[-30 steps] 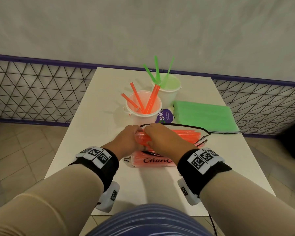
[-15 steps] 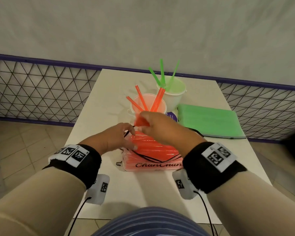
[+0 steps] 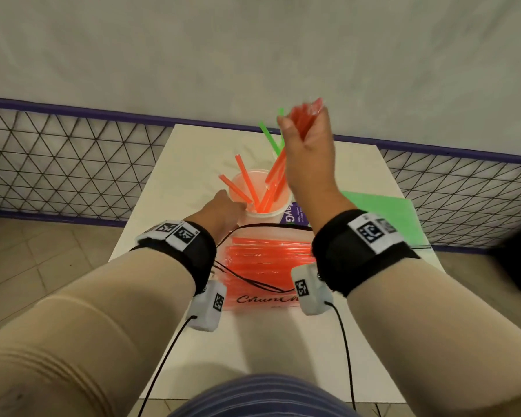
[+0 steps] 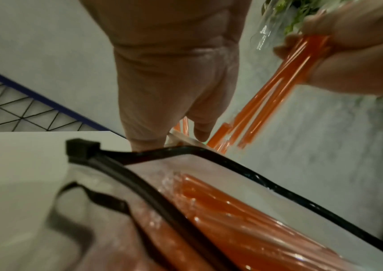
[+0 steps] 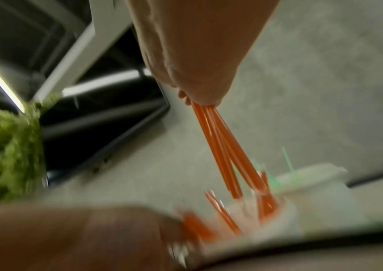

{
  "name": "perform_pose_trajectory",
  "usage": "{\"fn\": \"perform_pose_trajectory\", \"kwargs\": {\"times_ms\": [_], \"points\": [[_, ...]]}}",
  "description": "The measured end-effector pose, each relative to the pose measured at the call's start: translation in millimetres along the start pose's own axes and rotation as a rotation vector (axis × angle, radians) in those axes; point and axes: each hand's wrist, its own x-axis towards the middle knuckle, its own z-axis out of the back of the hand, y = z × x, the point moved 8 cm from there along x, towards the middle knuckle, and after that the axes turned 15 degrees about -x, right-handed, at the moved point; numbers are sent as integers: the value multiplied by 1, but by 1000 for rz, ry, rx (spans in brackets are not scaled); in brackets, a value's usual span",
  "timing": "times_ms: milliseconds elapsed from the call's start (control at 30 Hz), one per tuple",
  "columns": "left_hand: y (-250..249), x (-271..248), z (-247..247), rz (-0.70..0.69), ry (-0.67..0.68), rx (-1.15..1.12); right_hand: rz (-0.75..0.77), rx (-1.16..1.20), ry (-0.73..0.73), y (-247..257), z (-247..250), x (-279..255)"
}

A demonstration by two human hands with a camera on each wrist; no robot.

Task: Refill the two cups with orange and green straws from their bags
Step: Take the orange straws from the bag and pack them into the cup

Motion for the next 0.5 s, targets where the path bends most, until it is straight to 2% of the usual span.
{"fn": "perform_pose_trajectory", "kwargs": {"times_ms": [167,500], "points": [[-8,6,4,-20,-36,-32,-63,-66,89,-42,-27,-12],[-10,14,23,-47,-83,40,-158,-444,428,-86,-66,-25]]}}
